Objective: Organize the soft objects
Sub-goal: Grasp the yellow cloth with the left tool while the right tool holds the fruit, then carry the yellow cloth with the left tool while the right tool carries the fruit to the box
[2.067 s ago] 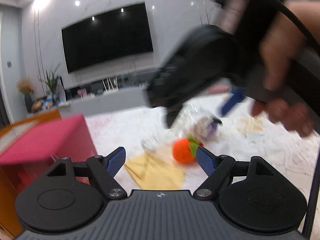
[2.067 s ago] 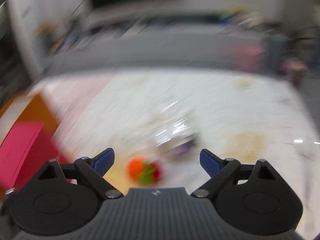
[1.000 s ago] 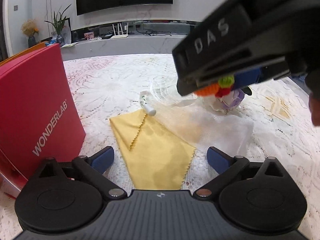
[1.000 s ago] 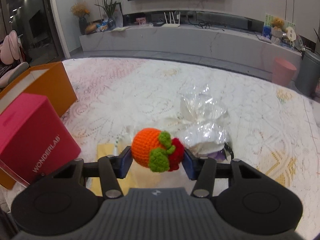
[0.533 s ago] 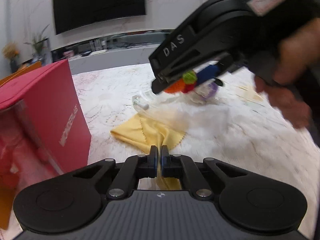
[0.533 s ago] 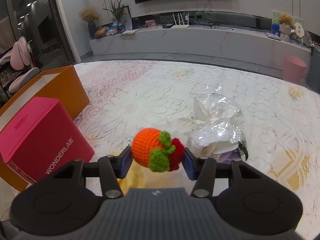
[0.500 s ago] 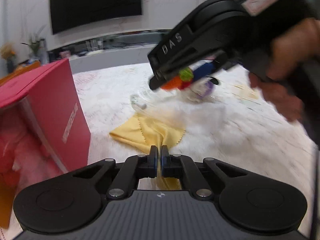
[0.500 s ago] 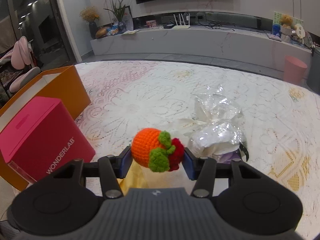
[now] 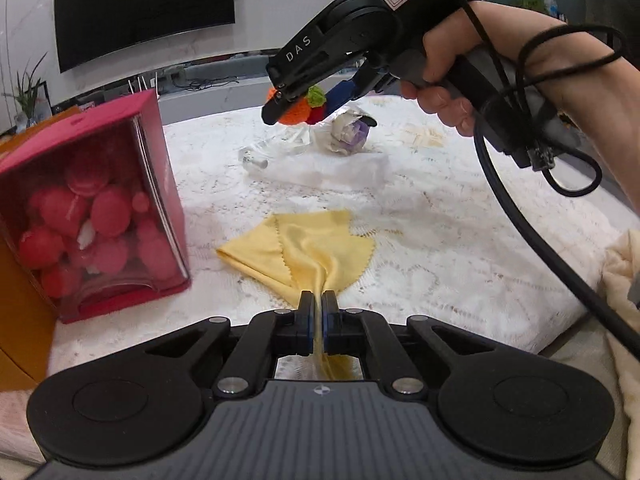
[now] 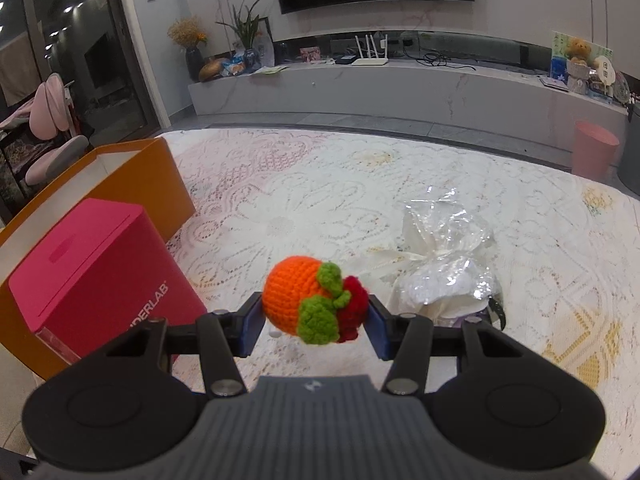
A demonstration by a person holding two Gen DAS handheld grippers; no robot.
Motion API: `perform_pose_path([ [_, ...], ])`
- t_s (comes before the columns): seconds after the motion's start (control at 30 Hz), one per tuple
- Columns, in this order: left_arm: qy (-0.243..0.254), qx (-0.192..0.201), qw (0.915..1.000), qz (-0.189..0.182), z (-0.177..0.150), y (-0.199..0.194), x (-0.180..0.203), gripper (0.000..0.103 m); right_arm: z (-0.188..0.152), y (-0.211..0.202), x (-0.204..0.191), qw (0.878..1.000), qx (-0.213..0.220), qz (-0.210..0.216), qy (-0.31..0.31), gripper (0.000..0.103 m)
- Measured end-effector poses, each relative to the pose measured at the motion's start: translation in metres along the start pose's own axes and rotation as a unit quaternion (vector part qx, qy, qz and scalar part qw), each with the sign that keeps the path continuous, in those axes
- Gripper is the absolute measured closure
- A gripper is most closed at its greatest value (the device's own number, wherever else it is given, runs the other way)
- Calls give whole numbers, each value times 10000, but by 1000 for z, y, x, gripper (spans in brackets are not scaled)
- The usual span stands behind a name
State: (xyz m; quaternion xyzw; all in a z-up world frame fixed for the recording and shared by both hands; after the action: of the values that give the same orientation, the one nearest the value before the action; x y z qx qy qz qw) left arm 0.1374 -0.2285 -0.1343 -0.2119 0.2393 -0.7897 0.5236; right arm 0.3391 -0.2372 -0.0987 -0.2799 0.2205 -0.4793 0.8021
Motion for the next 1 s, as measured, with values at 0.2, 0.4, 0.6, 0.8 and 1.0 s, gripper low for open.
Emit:
perform_pose_path([
  [0.2,-276,314,9991,-116,9,-7,-6,99,3,-2,-4,10000,62,1,-54,50],
  [0.4,-92,541,9985,33,21,-22,-12,100,1,3,-5,10000,30,53,-66,50],
  [0.6,-174,743,9971,-24,35,-38,-17,100,3,0,-11,9999,42,57,-141,50],
  [0.8,-168,1021,9945,-146,60,-57,-18,100,7,-10,-17,9997,119,18,-202,50],
  [1.0,-58,1340,9904,-329,82,-74,-23,100,9,-22,-22,9997,137,-172,-119,50],
])
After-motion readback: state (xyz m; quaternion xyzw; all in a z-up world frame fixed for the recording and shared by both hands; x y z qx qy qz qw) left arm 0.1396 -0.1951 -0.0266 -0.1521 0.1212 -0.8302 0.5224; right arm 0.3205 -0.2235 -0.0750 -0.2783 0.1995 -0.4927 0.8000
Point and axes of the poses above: each gripper's, at about its wrist camera, not at the fingertips, and y roughly the way its jaws point, x to its right, z to its top, the point moved 6 cm from there along y, roughly the way its jaws point, and after that the axes turned 9 degrees about -z, right-handed, at the moved point
